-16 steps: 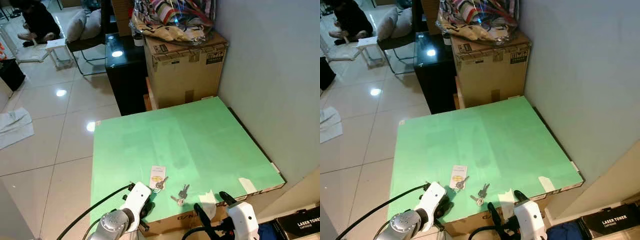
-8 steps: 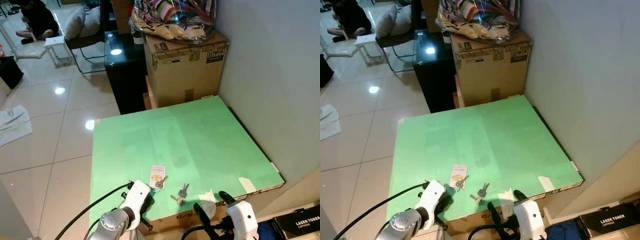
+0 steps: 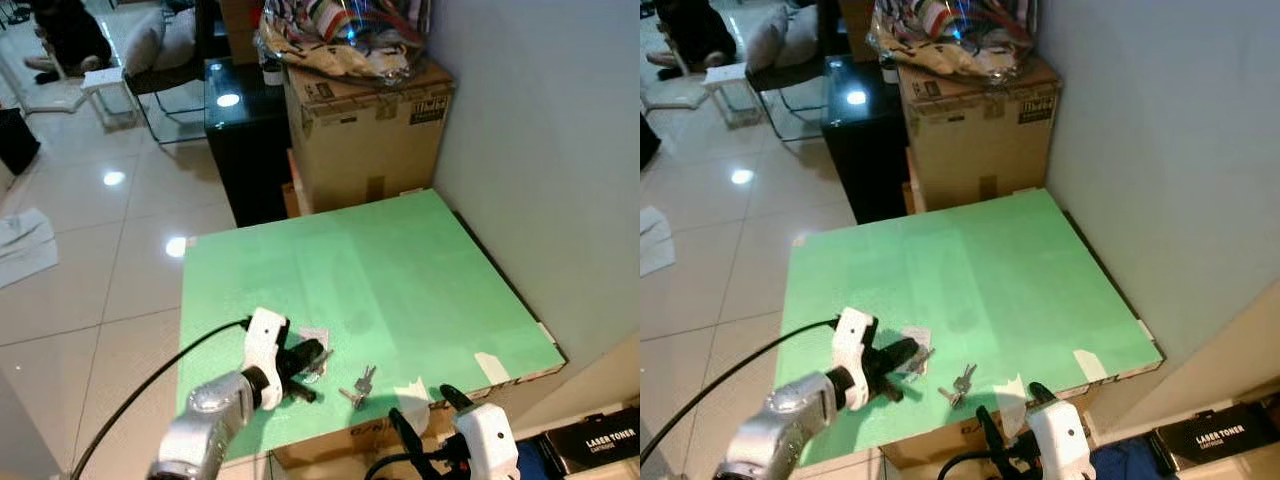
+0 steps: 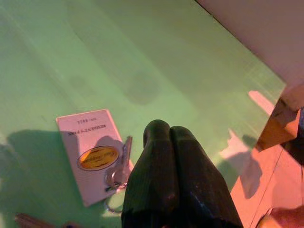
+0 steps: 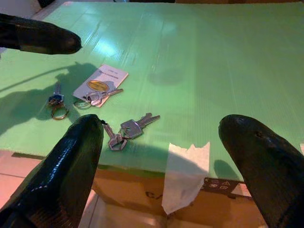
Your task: Hang keys on a hook
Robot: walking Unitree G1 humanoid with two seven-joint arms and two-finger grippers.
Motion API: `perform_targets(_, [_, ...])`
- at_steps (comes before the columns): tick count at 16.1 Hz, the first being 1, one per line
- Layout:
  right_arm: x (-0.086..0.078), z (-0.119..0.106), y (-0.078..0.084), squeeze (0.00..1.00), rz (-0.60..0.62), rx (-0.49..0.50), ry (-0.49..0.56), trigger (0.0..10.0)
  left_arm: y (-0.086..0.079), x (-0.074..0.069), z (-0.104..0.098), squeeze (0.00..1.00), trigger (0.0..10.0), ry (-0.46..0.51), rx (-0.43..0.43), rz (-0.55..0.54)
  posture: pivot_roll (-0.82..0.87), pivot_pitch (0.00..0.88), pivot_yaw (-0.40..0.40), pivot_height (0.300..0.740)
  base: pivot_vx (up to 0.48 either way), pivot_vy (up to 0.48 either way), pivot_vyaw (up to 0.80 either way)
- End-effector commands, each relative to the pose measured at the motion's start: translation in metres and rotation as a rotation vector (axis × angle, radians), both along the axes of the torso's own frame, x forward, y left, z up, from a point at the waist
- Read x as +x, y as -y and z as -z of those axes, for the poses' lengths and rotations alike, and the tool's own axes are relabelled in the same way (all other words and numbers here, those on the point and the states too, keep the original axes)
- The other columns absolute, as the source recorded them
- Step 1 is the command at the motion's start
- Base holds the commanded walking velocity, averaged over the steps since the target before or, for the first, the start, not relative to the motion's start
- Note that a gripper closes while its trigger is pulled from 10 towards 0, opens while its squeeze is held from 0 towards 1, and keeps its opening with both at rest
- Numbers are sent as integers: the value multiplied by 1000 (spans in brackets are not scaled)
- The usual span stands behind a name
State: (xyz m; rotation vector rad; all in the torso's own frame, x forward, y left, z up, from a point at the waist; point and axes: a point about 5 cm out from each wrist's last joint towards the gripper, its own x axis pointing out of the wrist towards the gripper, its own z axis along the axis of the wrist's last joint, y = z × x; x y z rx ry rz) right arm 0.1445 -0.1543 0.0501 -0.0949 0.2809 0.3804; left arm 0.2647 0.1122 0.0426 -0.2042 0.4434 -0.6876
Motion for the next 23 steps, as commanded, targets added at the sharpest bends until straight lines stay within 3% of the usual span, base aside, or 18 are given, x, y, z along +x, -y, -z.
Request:
perform_targets(1, [-1,1,2,1000,1,8,-1,10000,-5,0,-3,0,0,15,22,11,-222,121,93,736,0,0,0])
perform_targets(2, [-1,2,2,1000,1,8,-3,10000,-5,-2,-3,0,0,35,53,20,-220,121,92,736,0,0,0])
perform_targets(3, [-1,5,2,1000,0,8,-9,10000,-5,-10,4,0,10000,146,274,78,-220,121,92,736,0,0,0])
perform_targets(4, [-1,7,1,1000,0,8,-13,10000,-4,-16,10,592,10000,190,357,114,-218,122,90,736,0,0,0])
perform_targets(5, [-1,7,1,1000,0,9,-13,10000,-3,-18,11,1000,10000,190,360,118,-218,122,90,736,0,0,0])
perform_targets(9, [-4,8,-1,1000,0,24,-25,10000,12,-15,18,1000,10000,180,345,103,-215,125,92,736,0,0,0])
perform_targets(12, [-19,22,7,1000,72,50,-126,10000,44,1,19,1000,10000,190,320,97,-226,124,94,736,0,0,0])
perform_targets(14, [-25,23,6,1000,57,35,-132,10000,55,6,20,1000,10000,191,323,113,-247,130,96,736,0,0,0])
perform_targets(18, [-28,18,2,1000,44,30,-126,10000,58,12,26,1000,10000,176,357,113,-271,143,103,736,0,0,0])
perform_targets(20, [-30,17,2,1000,45,30,-128,10000,51,12,30,1000,10000,171,379,103,-275,146,104,736,0,0,0])
perform_targets(21, [-32,18,2,1000,46,27,-131,10000,43,12,34,588,10000,171,404,86,-277,146,106,736,0,0,0])
perform_targets(22, [-35,18,3,1000,48,24,-133,10000,28,13,35,0,10000,185,432,65,-277,146,106,736,0,0,0])
perform_targets(23, [-36,19,6,1000,49,22,-136,10000,18,11,36,0,10000,184,439,48,-271,147,105,736,0,0,0])
